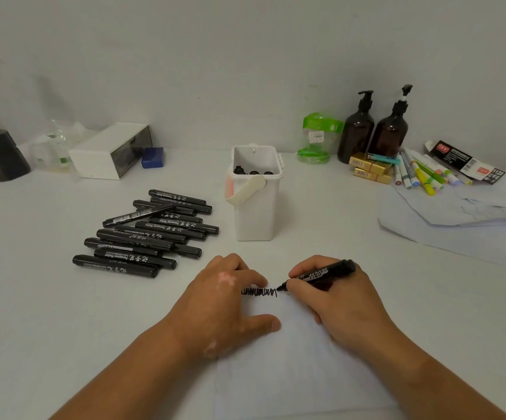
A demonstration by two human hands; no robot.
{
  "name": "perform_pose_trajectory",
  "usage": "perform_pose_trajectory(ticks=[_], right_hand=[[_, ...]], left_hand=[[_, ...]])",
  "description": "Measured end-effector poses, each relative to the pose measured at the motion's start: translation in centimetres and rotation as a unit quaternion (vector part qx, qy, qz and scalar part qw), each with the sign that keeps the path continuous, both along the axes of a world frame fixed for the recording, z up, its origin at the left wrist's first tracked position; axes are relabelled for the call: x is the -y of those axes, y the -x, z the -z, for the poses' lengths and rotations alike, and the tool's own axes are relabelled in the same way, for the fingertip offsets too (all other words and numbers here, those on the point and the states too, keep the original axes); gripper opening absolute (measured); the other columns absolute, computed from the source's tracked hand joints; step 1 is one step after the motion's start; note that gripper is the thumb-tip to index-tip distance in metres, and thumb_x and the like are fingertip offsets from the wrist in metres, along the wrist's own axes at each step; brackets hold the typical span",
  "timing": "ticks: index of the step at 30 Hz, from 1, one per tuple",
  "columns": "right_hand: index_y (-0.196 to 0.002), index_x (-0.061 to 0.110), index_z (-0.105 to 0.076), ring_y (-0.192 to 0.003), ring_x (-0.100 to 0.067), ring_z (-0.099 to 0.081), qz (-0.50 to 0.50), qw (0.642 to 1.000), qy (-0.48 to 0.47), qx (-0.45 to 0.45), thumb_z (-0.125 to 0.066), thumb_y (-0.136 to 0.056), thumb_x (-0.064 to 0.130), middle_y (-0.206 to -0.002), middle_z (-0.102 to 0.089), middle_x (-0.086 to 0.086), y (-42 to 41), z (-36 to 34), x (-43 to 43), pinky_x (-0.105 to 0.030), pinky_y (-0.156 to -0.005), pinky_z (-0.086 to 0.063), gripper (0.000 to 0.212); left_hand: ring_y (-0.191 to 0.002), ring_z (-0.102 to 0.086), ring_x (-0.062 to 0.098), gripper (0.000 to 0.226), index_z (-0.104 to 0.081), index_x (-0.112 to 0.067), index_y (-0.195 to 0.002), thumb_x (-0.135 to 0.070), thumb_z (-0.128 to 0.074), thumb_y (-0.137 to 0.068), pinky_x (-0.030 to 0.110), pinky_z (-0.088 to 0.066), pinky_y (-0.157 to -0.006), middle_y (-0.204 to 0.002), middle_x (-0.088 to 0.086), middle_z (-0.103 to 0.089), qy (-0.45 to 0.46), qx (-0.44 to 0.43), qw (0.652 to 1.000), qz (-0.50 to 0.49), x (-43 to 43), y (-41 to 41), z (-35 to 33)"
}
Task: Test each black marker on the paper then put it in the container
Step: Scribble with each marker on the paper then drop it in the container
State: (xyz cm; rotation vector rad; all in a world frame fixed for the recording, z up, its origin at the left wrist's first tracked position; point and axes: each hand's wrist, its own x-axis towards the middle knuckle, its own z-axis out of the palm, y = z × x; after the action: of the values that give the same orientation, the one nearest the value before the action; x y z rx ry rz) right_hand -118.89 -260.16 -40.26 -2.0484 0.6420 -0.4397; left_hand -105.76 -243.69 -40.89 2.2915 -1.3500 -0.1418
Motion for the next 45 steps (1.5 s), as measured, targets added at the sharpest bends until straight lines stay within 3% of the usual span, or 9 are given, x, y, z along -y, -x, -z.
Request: perform_pose_trajectory(ticks=[4,9,16,32,41,45], right_hand=[[-0.08,0.04,-0.073,-0.048,0.0,-0.059,-0.006,1.0,-0.008,-0.009,-0.076,-0.079,0.028,-0.058,-0.066,0.017,0.03,0.03,0.13,-0.01,-0.042,-0.037,0.013],[-0.082,0.039,-0.071,-0.044,-0.004,-0.058,0.008,1.0,-0.004,-0.004,-0.075,-0.08,0.032,-0.054,-0.065,0.015,0.02,0.15,0.24,-0.012,-0.04,-0.037,0.008],[-0.08,0.037,-0.071,-0.058,-0.001,-0.063,0.024,1.0,0.008,-0.011,-0.074,-0.08,0.035,-0.07,-0.07,0.018,-0.06,0.29,0.39,-0.01,-0.04,-0.037,0.003],[-0.079,0.034,-0.069,-0.06,0.0,-0.063,0.044,0.999,0.024,-0.014,-0.072,-0.08,0.032,-0.071,-0.069,0.02,-0.22,0.5,0.5,-0.012,-0.041,-0.038,0.004],[-0.078,0.033,-0.067,-0.059,-0.001,-0.062,0.045,0.998,0.031,-0.018,-0.07,-0.082,0.03,-0.07,-0.069,0.019,-0.13,0.53,0.56,-0.011,-0.042,-0.037,0.005],[-0.076,0.03,-0.066,-0.05,-0.004,-0.058,0.02,1.0,0.014,-0.011,-0.066,-0.076,0.031,-0.062,-0.066,0.013,-0.15,0.41,0.55,-0.018,-0.042,-0.04,0.001]], left_hand=[[-0.107,-0.042,-0.001,0.066,-0.061,-0.042,-0.125,-0.074,-0.07,-0.068,0.018,-0.04,-0.093,-0.106,-0.022,-0.047,0.0,0.0,1.0,0.001,0.04,0.0,-0.01],[-0.108,-0.043,-0.001,0.066,-0.06,-0.042,-0.125,-0.074,-0.07,-0.068,0.02,-0.041,-0.095,-0.107,-0.022,-0.048,-0.001,-0.004,1.0,0.0,0.0,0.04,-0.05],[-0.108,-0.043,-0.002,0.066,-0.061,-0.042,-0.125,-0.073,-0.071,-0.068,0.016,-0.039,-0.093,-0.107,-0.022,-0.048,0.0,-0.003,1.0,-0.003,0.05,0.1,-0.15],[-0.108,-0.044,-0.002,0.066,-0.061,-0.042,-0.125,-0.073,-0.072,-0.067,0.019,-0.041,-0.094,-0.107,-0.022,-0.048,-0.009,-0.011,1.0,-0.01,0.02,0.21,-0.41],[-0.107,-0.044,-0.003,0.066,-0.061,-0.042,-0.123,-0.074,-0.071,-0.067,0.019,-0.041,-0.094,-0.106,-0.023,-0.048,-0.015,-0.017,1.0,-0.01,0.07,0.17,-0.46],[-0.108,-0.044,-0.002,0.067,-0.061,-0.042,-0.124,-0.075,-0.071,-0.066,0.019,-0.041,-0.094,-0.106,-0.023,-0.048,-0.024,-0.019,0.999,-0.011,0.06,0.16,-0.42]])
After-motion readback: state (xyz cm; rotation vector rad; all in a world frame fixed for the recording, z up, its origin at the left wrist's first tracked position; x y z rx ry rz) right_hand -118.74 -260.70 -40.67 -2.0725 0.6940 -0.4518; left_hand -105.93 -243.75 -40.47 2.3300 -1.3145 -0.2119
